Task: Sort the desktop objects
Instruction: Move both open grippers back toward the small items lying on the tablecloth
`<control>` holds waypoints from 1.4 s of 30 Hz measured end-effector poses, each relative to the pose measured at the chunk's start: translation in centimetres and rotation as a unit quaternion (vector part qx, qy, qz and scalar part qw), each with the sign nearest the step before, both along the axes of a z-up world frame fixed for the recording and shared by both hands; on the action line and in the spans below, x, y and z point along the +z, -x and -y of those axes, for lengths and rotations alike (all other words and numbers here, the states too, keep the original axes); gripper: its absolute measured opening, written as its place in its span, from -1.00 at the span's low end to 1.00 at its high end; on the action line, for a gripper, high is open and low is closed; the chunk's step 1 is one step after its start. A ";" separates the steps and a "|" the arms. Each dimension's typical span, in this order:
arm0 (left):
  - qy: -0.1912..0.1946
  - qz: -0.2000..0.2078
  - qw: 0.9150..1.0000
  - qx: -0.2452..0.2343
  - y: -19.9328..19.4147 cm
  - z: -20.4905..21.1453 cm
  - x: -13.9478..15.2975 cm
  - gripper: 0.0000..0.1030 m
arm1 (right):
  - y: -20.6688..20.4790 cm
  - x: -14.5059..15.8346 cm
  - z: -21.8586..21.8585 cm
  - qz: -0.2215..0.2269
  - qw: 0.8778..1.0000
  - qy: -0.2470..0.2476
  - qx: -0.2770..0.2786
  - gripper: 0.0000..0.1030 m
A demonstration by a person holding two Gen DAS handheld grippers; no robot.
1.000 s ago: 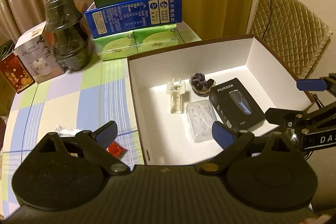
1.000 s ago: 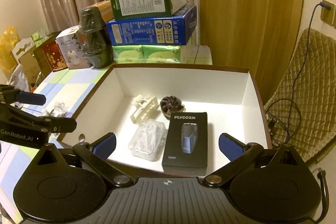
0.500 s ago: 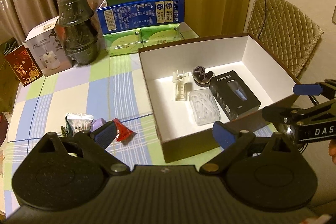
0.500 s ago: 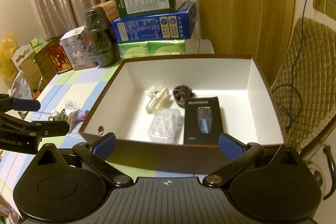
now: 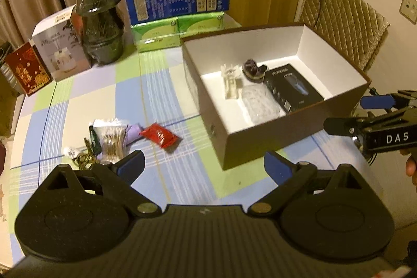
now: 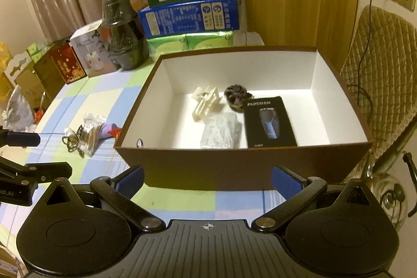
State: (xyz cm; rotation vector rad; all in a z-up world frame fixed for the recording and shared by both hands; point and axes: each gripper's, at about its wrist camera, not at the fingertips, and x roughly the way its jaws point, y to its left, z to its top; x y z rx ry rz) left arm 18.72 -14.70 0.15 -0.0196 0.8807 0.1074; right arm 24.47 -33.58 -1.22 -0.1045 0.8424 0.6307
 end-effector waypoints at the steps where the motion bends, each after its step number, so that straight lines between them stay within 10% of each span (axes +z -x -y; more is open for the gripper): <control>1: 0.001 -0.002 1.000 0.000 0.2 -0.4 -0.1 0.87 | 0.2 -0.1 -0.2 -0.002 1.000 0.001 -0.002 0.96; 42: 0.009 -0.024 1.000 0.004 8.3 -15.9 -1.9 0.87 | 8.8 -4.5 -15.6 -0.069 0.997 -0.004 0.030 0.96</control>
